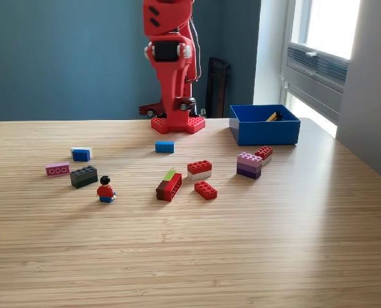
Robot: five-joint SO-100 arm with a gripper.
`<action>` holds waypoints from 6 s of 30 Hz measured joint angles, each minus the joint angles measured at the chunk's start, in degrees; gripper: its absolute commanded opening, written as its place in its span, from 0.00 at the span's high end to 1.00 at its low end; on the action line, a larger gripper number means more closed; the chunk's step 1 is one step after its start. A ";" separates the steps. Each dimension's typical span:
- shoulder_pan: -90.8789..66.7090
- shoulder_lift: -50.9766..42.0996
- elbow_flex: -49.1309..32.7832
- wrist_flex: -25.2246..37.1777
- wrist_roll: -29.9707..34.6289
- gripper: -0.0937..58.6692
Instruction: Grasp a lego block and put it in the bin.
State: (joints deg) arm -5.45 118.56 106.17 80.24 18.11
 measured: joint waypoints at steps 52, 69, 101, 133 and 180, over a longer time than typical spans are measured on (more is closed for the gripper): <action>-75.41 0.00 8.09 0.00 3.08 0.69; -33.84 0.00 -0.53 -3.43 -7.65 0.81; -2.20 0.00 8.26 -16.70 -21.88 0.82; 0.26 0.00 11.95 -20.04 -19.86 0.81; 30.67 0.00 19.86 -28.48 -44.30 0.55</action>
State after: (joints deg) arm 25.22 118.56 126.04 51.77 -26.19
